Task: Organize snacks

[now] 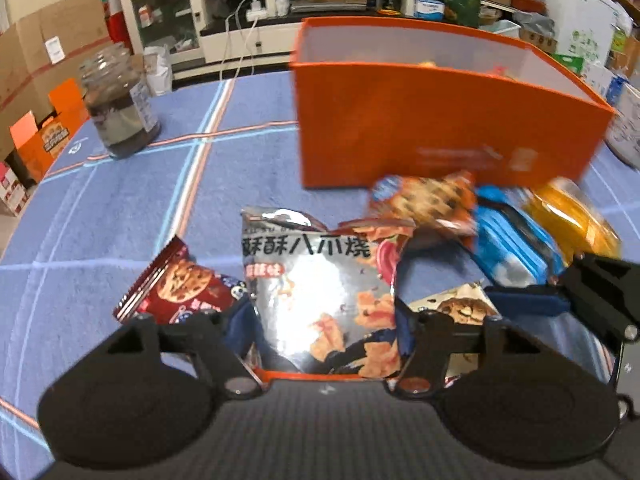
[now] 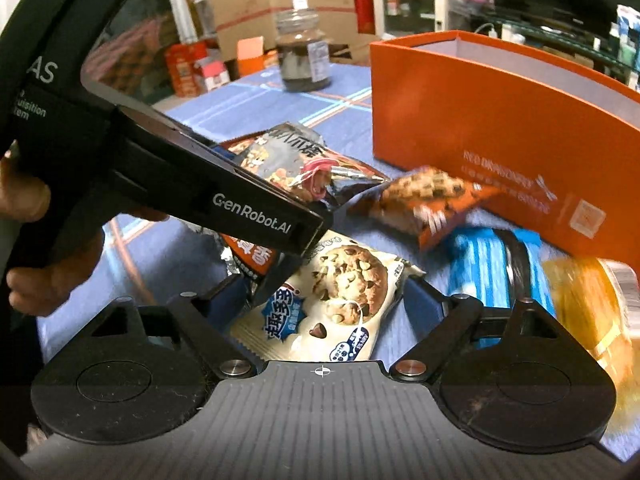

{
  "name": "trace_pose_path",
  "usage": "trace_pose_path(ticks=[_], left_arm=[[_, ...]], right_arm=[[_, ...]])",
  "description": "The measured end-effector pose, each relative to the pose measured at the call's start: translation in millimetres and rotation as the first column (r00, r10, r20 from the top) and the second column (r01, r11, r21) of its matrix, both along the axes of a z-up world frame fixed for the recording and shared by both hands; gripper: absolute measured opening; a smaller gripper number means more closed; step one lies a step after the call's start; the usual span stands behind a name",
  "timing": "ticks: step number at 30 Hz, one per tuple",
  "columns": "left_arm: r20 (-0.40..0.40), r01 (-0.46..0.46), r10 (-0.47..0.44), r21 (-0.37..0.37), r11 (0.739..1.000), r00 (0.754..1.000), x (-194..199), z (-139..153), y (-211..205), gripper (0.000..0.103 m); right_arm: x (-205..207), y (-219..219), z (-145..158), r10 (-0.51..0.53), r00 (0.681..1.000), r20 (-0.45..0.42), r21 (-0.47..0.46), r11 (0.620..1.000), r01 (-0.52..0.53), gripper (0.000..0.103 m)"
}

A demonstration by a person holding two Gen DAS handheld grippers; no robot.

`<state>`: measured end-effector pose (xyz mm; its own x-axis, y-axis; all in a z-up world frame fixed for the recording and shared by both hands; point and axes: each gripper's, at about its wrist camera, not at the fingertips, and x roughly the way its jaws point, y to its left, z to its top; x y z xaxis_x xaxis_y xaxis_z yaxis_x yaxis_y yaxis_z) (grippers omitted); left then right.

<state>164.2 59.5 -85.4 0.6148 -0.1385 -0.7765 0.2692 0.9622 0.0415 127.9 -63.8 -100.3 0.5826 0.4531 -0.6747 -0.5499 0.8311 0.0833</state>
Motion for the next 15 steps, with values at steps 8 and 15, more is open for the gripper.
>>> trace_pose_path(ticks=[8, 15], left_arm=[[0.026, 0.008, -0.007, -0.037, 0.999, 1.000, -72, -2, -40, 0.058], [0.017, 0.035, -0.034, -0.055, 0.998, 0.999, -94, -5, -70, 0.071]], right_arm=[[-55, -36, 3, 0.042, 0.999, -0.004, -0.077, 0.996, -0.042, 0.082], [-91, -91, 0, -0.055, 0.998, -0.009, -0.083, 0.995, 0.055, 0.087]])
